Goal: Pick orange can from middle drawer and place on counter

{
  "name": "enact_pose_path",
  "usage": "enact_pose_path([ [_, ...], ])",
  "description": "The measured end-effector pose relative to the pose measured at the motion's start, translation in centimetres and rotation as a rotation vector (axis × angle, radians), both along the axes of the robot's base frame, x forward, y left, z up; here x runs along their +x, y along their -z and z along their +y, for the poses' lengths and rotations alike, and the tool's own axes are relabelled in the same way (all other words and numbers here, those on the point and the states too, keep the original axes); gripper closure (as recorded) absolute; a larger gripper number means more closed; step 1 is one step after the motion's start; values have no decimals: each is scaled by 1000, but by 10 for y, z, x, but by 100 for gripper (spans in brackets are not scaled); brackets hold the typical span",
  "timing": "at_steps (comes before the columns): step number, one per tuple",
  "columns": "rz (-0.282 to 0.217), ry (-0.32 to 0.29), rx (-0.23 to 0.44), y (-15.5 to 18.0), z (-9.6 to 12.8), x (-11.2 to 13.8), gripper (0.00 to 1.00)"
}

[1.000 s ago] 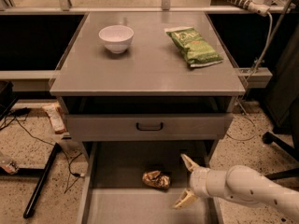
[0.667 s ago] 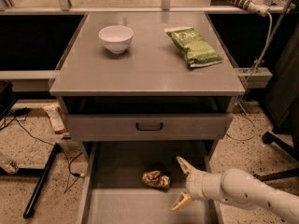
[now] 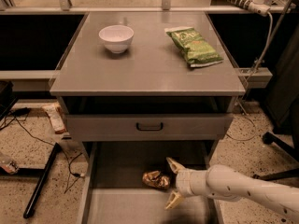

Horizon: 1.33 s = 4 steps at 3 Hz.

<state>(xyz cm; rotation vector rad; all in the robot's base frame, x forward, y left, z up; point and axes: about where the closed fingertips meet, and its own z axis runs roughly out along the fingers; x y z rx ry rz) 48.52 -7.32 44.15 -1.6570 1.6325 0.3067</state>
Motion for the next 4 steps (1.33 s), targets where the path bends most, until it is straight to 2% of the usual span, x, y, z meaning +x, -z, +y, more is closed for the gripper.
enact_pose_path([
  [2,125,-27,-65,51,14,8,0],
  [3,175,-27,-52,60,20,15,0],
  [4,217,-24,-8,59,26,23,0],
])
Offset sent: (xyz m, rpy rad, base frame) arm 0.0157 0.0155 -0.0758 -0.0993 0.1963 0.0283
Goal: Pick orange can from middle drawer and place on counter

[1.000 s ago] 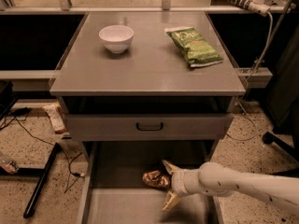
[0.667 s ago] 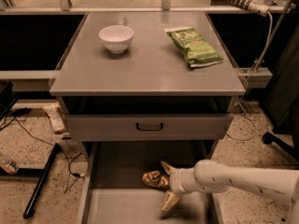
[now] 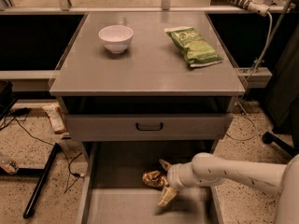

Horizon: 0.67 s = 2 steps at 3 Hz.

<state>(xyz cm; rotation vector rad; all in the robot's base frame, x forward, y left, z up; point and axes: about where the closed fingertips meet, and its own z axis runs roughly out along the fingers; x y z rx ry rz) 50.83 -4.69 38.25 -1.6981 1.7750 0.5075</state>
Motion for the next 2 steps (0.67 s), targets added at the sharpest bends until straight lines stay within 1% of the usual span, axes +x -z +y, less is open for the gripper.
enact_pose_path([
  [1,0,-1,1,0,0,0,18],
  [2,1,-1,1,0,0,0,42],
])
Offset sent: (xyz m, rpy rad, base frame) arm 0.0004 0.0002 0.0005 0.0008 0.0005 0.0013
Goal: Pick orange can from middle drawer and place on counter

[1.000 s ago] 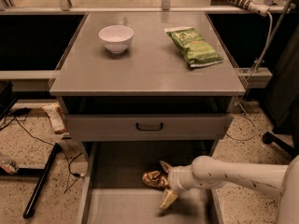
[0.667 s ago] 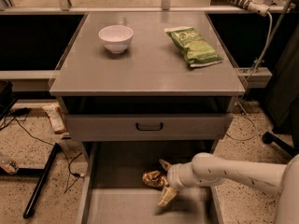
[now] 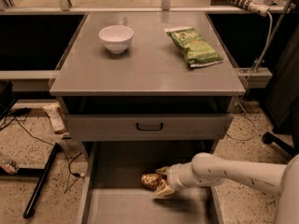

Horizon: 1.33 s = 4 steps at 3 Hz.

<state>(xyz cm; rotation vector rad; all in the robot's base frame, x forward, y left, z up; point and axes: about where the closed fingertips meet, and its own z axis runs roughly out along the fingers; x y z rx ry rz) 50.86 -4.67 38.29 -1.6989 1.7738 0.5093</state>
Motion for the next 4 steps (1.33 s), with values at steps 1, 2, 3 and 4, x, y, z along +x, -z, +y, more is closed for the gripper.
enact_pose_path([
  [1,0,0,0,0,0,0,66],
  [2,0,0,0,0,0,0,89],
  [3,0,0,0,0,0,0,100],
  [4,0,0,0,0,0,0,100],
])
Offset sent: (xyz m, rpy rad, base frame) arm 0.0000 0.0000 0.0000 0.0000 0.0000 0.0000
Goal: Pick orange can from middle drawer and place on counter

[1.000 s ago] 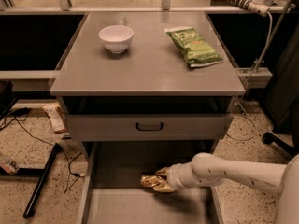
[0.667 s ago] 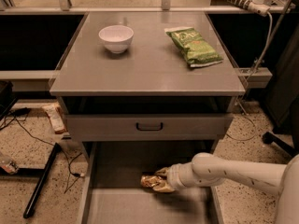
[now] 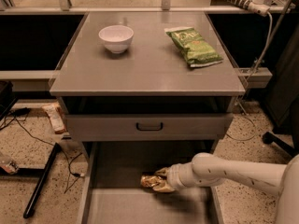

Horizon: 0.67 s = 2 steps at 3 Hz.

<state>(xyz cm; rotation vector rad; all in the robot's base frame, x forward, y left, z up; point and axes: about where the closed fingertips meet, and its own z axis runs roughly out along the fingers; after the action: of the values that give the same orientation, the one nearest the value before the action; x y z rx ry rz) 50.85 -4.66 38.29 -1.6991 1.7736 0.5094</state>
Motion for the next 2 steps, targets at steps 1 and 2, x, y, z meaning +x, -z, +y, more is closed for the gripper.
enact_pose_path([
  [1,-19,-5,-8,-10,0,-10,100],
  [2,-80,-15,1,-46,-6,-22,100],
])
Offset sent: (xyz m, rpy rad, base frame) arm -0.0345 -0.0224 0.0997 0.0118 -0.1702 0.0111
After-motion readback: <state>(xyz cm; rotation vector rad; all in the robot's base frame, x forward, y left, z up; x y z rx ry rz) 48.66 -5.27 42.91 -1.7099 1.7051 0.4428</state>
